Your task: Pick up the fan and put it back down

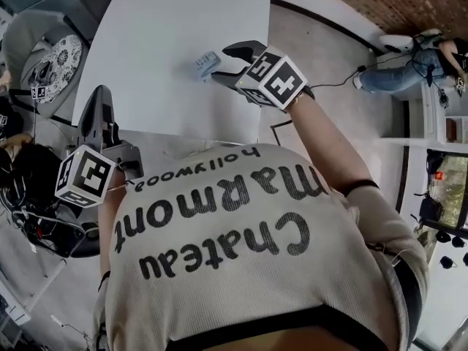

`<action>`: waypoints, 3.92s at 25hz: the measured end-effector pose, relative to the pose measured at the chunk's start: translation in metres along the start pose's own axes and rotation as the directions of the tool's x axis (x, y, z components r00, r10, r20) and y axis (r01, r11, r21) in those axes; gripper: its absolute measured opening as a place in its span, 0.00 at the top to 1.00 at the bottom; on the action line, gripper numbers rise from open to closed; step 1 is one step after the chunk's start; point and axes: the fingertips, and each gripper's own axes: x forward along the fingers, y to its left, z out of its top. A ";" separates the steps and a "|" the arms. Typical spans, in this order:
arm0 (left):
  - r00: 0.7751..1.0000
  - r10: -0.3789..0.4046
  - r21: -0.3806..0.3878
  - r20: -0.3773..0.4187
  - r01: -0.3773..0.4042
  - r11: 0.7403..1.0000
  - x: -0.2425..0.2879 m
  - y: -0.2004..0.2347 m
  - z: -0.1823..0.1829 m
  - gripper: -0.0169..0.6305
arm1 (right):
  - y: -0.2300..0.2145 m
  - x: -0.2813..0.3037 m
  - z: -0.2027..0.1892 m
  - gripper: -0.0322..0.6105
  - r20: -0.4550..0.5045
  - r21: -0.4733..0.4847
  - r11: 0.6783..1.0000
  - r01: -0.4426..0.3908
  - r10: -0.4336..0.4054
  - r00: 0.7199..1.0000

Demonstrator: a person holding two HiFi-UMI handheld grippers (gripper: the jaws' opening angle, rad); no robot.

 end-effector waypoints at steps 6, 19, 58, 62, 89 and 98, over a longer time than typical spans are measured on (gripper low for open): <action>0.999 0.018 -0.012 0.027 -0.018 1.000 0.005 0.000 0.006 0.97 | -0.003 0.004 0.003 0.53 -0.078 -0.136 0.988 -0.080 0.069 0.995; 0.995 0.094 -0.041 0.032 -0.092 0.995 -0.003 0.035 0.013 0.97 | 0.009 0.038 0.013 0.49 -0.181 -0.224 0.933 -0.283 0.246 0.952; 0.982 0.184 -0.094 0.033 -0.180 0.979 -0.054 0.051 0.001 0.97 | 0.007 0.055 -0.004 0.62 -0.222 -0.273 0.936 -0.222 0.163 0.961; 0.985 0.169 -0.095 0.025 -0.166 0.981 -0.052 0.049 -0.004 0.97 | 0.002 0.055 -0.004 0.64 -0.179 -0.212 0.965 -0.155 0.117 0.977; 0.997 0.073 -0.083 -0.012 -0.074 0.994 -0.052 0.035 -0.011 0.97 | 0.007 0.023 -0.007 0.67 -0.125 0.139 0.989 0.046 -0.029 0.992; 0.999 0.011 -0.062 -0.030 -0.013 0.998 -0.033 0.024 -0.013 0.97 | 0.009 -0.006 0.012 0.67 -0.034 0.278 0.954 0.111 -0.105 0.994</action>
